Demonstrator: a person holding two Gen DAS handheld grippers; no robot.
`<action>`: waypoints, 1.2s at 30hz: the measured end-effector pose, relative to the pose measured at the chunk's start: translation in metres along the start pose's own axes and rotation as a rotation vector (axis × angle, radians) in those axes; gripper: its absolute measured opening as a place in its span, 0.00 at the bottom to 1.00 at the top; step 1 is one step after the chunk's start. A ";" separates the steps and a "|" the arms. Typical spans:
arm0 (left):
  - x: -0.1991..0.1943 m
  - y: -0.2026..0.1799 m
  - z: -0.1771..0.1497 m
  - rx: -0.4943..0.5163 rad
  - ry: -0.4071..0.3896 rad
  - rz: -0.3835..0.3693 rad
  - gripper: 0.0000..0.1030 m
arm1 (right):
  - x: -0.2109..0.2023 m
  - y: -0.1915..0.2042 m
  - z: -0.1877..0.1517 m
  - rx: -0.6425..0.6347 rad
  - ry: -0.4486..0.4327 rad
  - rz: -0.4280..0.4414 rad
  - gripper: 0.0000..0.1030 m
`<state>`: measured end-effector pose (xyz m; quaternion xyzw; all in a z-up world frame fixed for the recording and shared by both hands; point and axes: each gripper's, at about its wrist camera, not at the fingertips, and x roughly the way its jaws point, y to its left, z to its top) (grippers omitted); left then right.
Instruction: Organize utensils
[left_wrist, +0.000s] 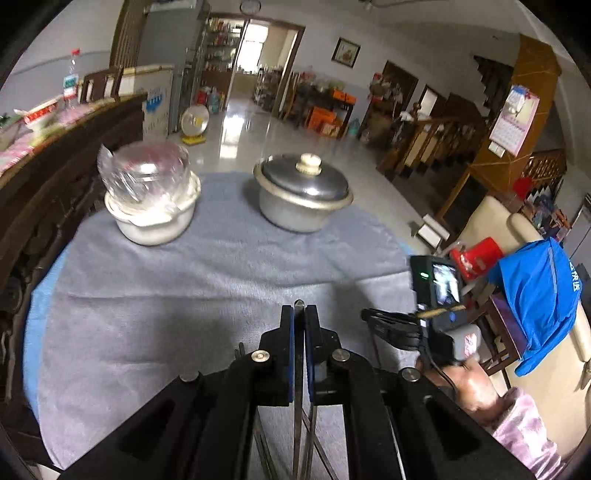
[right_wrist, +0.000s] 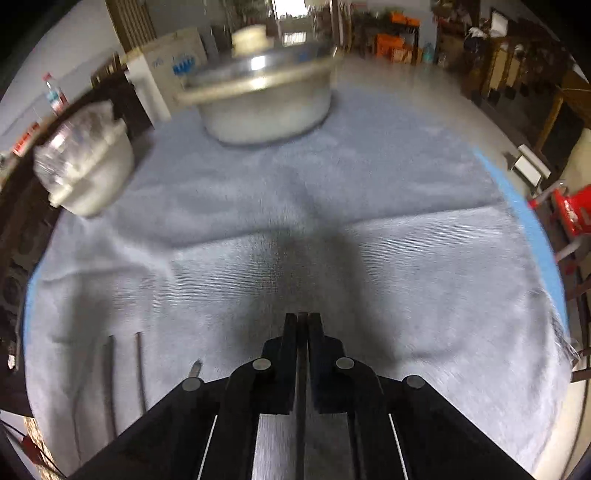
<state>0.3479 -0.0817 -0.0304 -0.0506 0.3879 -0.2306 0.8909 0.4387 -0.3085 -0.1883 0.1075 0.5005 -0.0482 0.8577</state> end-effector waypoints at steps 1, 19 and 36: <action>-0.007 -0.001 -0.002 -0.001 -0.013 -0.003 0.05 | -0.012 0.000 -0.004 0.004 -0.031 0.021 0.06; -0.142 -0.034 -0.056 -0.013 -0.299 0.007 0.05 | -0.253 0.008 -0.144 0.066 -0.726 0.072 0.06; -0.229 -0.062 -0.070 0.018 -0.481 -0.028 0.05 | -0.381 0.064 -0.189 0.012 -0.990 0.221 0.06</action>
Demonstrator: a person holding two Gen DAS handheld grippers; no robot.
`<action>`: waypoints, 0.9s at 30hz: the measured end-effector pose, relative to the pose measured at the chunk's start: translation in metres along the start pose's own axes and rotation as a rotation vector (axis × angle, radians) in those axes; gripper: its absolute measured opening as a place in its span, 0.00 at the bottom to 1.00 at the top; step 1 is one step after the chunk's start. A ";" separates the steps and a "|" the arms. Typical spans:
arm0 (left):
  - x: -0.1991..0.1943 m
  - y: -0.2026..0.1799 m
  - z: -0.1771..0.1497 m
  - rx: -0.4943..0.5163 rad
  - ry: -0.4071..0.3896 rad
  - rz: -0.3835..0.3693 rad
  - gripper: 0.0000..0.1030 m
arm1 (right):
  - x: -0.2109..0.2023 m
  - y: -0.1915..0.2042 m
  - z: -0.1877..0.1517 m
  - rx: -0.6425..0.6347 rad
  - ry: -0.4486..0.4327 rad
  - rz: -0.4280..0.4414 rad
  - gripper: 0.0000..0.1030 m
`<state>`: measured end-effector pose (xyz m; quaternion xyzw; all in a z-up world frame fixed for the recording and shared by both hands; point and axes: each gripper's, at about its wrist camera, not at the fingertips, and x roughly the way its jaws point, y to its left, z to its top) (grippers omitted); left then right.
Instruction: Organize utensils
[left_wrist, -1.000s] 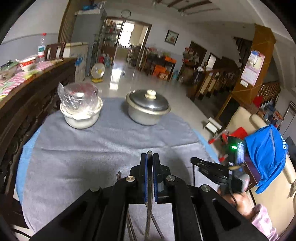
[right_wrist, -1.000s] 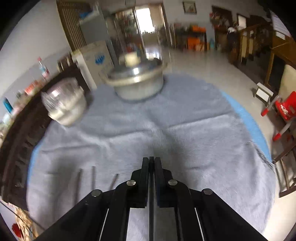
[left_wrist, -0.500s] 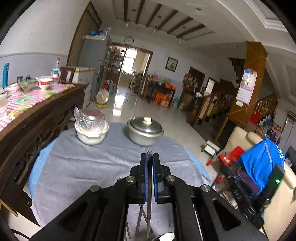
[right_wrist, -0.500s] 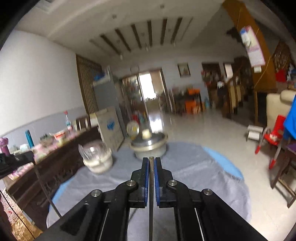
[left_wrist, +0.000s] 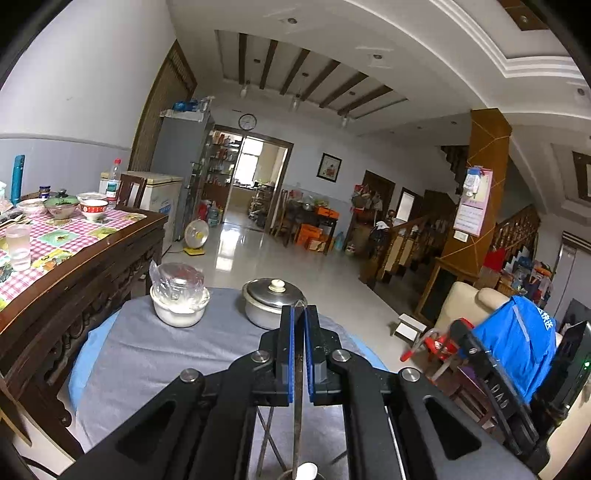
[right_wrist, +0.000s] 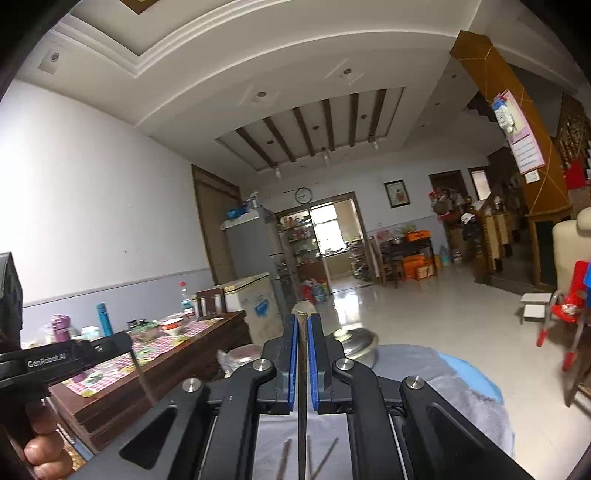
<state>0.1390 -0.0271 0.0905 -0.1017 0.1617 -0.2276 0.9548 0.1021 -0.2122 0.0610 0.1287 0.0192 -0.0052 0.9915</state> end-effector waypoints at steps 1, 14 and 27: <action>-0.001 -0.001 -0.002 0.004 0.000 -0.003 0.05 | -0.001 0.003 -0.003 0.001 0.009 0.009 0.06; 0.031 0.012 -0.062 -0.033 0.134 0.039 0.05 | 0.003 0.018 -0.064 -0.034 0.166 0.024 0.06; 0.029 0.022 -0.069 -0.038 0.211 0.005 0.19 | -0.014 -0.021 -0.058 0.093 0.201 0.042 0.18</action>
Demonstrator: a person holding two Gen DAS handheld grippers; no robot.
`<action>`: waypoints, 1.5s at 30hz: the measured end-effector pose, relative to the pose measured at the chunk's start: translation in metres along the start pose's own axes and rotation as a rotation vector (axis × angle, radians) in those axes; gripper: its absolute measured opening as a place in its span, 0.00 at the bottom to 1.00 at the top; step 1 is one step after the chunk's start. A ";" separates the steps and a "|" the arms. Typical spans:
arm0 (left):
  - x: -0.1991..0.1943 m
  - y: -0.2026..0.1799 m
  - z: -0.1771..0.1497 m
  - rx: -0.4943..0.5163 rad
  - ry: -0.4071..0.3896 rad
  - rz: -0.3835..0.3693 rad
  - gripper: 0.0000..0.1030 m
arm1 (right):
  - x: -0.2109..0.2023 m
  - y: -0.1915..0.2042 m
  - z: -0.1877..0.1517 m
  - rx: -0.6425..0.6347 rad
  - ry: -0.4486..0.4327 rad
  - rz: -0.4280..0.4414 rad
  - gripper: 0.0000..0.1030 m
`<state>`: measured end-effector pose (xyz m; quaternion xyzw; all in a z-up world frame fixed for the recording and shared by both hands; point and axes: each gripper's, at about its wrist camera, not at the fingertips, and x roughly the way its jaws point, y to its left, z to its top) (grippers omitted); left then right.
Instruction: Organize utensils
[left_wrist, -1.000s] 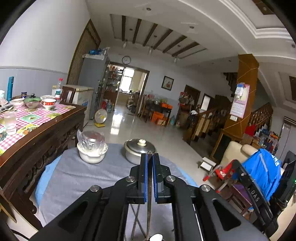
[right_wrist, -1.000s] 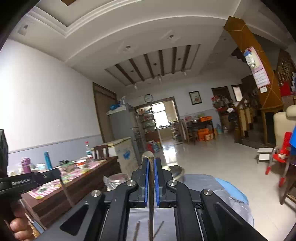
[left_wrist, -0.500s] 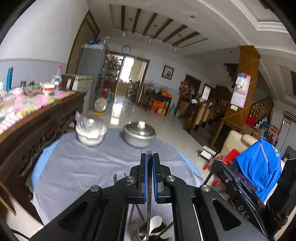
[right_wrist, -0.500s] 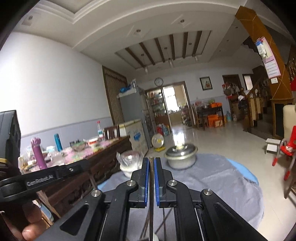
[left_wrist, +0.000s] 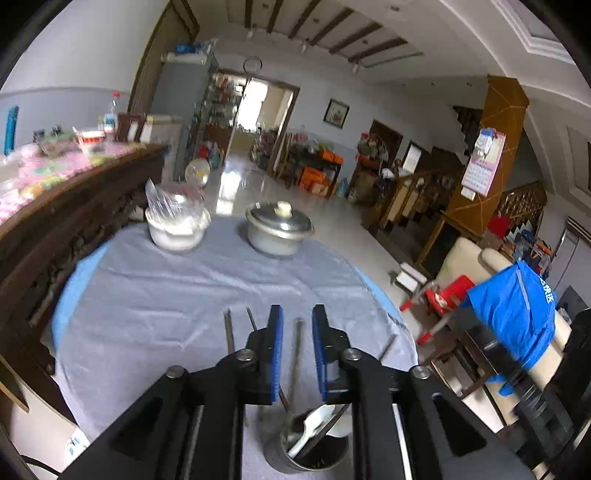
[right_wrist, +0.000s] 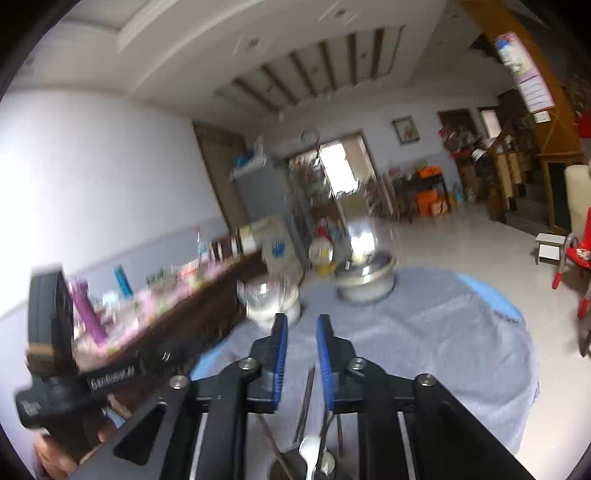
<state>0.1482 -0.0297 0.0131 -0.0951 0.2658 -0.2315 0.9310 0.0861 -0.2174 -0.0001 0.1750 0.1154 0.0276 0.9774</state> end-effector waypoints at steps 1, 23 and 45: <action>-0.009 0.002 0.003 0.003 -0.029 0.001 0.26 | -0.007 -0.005 0.006 0.012 -0.030 -0.009 0.18; 0.025 0.070 -0.049 -0.061 0.137 0.317 0.38 | 0.035 -0.076 -0.026 0.194 0.163 -0.174 0.18; 0.039 0.067 -0.057 0.046 0.152 0.485 0.46 | 0.062 -0.077 -0.050 0.196 0.277 -0.174 0.26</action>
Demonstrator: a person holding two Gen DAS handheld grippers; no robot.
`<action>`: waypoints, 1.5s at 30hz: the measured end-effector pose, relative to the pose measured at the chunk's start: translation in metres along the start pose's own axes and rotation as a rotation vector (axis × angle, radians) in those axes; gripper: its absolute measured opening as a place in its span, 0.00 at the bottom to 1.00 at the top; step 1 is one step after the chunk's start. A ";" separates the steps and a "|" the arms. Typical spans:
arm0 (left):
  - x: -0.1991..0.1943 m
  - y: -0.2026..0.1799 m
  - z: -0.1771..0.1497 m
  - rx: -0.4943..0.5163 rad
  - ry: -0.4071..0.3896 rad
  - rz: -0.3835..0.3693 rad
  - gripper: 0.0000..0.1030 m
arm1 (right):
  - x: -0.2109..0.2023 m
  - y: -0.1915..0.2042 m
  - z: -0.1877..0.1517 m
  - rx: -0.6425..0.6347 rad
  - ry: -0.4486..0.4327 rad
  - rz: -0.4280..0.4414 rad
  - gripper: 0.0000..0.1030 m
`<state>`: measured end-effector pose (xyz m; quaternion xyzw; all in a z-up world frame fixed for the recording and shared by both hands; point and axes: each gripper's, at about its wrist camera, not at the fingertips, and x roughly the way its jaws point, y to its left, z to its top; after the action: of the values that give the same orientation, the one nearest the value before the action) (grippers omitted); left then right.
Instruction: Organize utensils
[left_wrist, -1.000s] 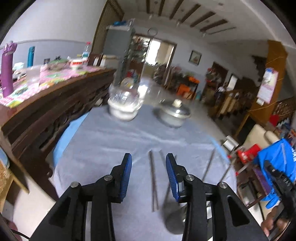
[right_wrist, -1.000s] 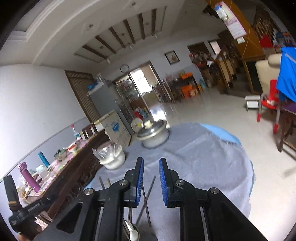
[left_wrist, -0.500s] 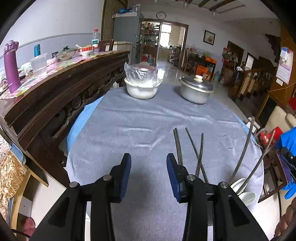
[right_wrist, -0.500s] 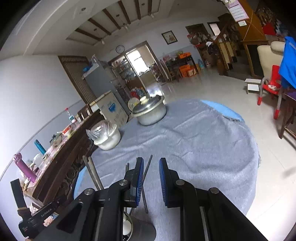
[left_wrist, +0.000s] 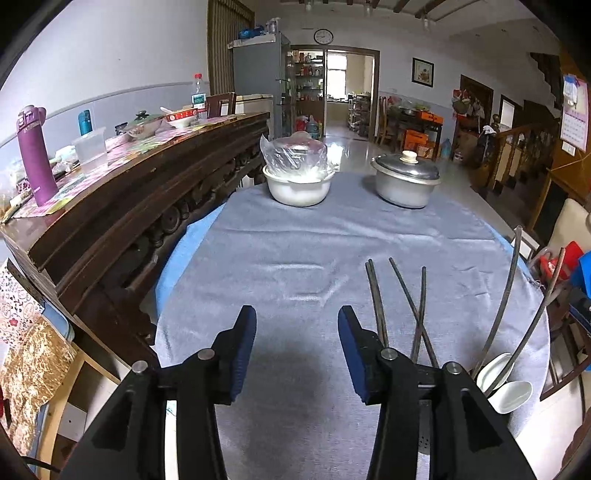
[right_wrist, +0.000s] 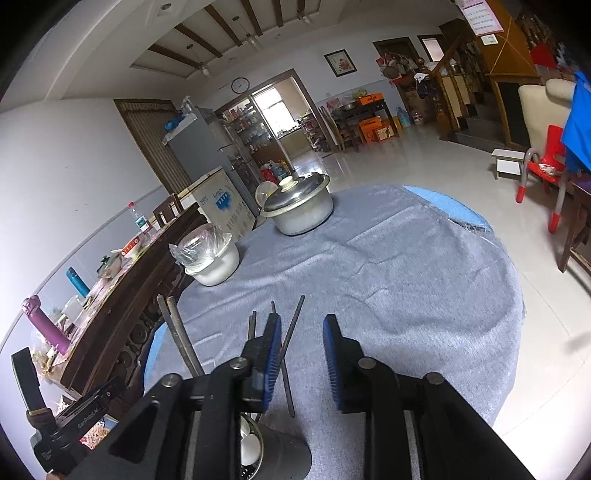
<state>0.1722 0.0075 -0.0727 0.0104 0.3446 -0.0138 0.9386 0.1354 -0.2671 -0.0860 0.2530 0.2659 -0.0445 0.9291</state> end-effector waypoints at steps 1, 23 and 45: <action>0.001 0.000 0.000 0.002 0.002 0.005 0.46 | 0.000 0.000 0.000 -0.001 0.000 -0.001 0.27; 0.021 0.011 -0.015 0.020 0.028 0.111 0.64 | 0.025 -0.019 -0.019 0.039 0.095 -0.023 0.27; 0.072 0.010 -0.067 0.040 0.177 0.084 0.64 | 0.055 -0.061 -0.046 0.094 0.174 -0.056 0.27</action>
<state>0.1841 0.0177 -0.1707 0.0448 0.4251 0.0199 0.9038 0.1476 -0.2950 -0.1752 0.2916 0.3503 -0.0609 0.8880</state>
